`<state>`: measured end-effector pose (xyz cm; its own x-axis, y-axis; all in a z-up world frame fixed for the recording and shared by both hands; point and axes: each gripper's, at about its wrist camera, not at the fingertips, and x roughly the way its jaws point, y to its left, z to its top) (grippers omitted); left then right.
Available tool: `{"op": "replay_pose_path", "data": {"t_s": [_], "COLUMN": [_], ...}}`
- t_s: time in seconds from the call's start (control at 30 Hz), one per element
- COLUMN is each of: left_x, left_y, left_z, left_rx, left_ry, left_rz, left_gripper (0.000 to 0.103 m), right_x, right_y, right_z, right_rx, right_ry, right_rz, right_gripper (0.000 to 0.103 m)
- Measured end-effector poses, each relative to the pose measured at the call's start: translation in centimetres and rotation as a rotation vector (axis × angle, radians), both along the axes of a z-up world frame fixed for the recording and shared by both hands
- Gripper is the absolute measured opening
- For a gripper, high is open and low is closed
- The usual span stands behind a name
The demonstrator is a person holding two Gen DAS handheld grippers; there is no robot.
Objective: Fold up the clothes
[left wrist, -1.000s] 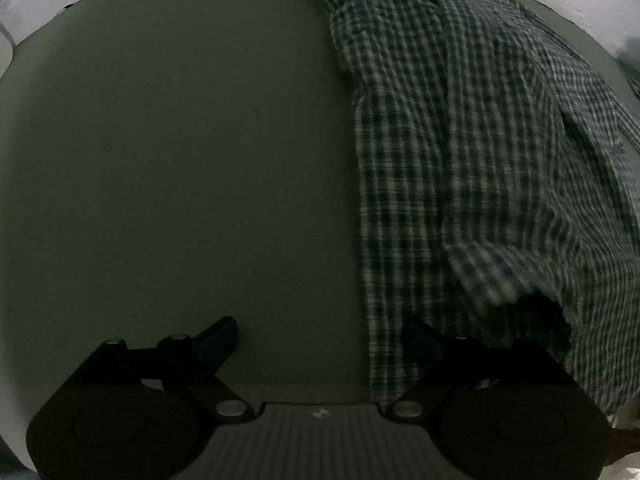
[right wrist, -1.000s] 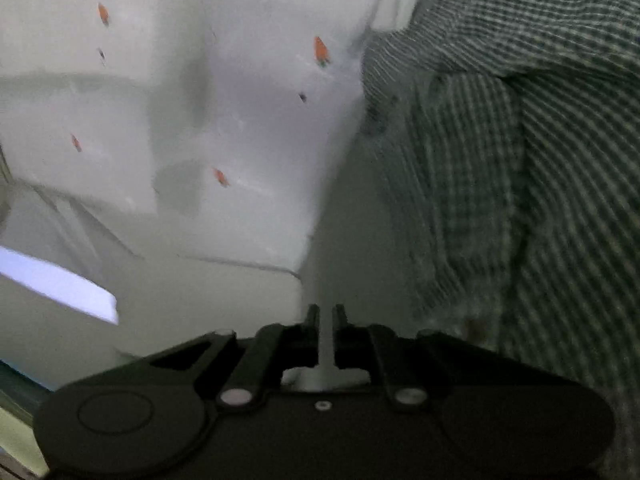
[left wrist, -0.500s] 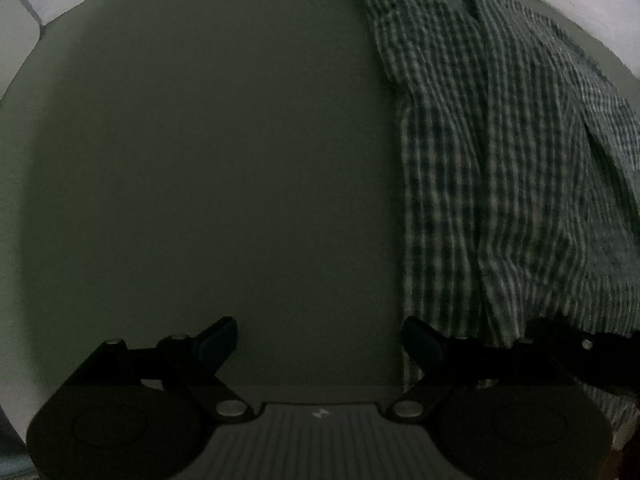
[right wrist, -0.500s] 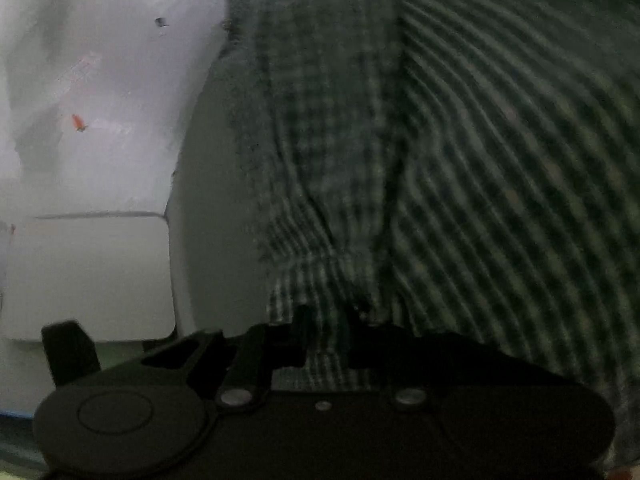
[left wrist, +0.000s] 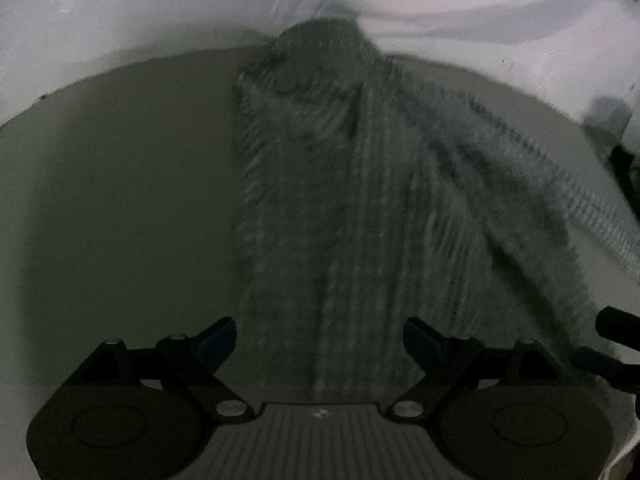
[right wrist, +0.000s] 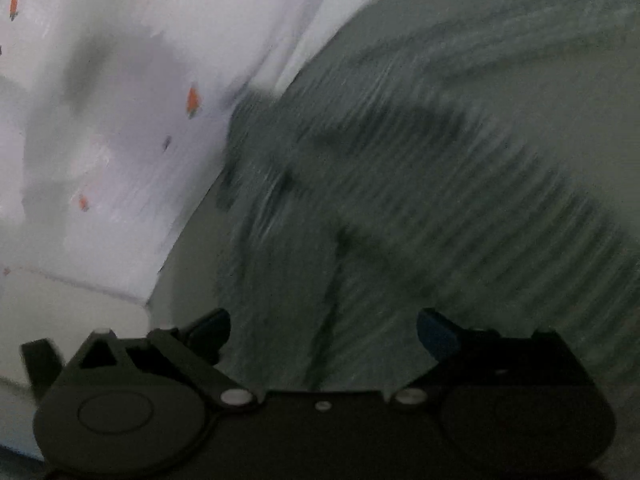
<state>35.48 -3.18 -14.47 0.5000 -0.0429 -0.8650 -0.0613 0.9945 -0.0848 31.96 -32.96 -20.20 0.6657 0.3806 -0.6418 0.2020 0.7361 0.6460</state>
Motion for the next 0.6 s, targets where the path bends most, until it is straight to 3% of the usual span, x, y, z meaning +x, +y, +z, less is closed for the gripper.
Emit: {"op": "replay_pose_path", "data": {"t_s": [0.1, 0.2, 0.43, 0.6], "left_x": [1.2, 3.1, 7.3, 10.0], "left_y": [-2.3, -4.1, -4.8, -4.9], "left_z": [-0.4, -1.3, -3.3, -5.2], "left_rx": [0.000, 0.008, 0.043, 0.110], "left_ry": [-0.051, -0.068, -0.027, 0.064], "left_rz": [0.017, 0.038, 0.066, 0.058], "left_gripper": [0.097, 0.098, 0.098, 0.098], "right_x": [0.6, 1.8, 4.2, 5.0], "right_y": [-3.4, -7.8, -17.4, -22.2], "right_z": [0.6, 0.7, -0.6, -2.2], "right_rx": [-0.064, -0.191, -0.464, -0.547], "right_ry": [-0.038, -0.048, -0.027, 0.011], "right_rz": [-0.061, -0.180, -0.423, -0.587], "right_gripper": [0.103, 0.103, 0.103, 0.103]}}
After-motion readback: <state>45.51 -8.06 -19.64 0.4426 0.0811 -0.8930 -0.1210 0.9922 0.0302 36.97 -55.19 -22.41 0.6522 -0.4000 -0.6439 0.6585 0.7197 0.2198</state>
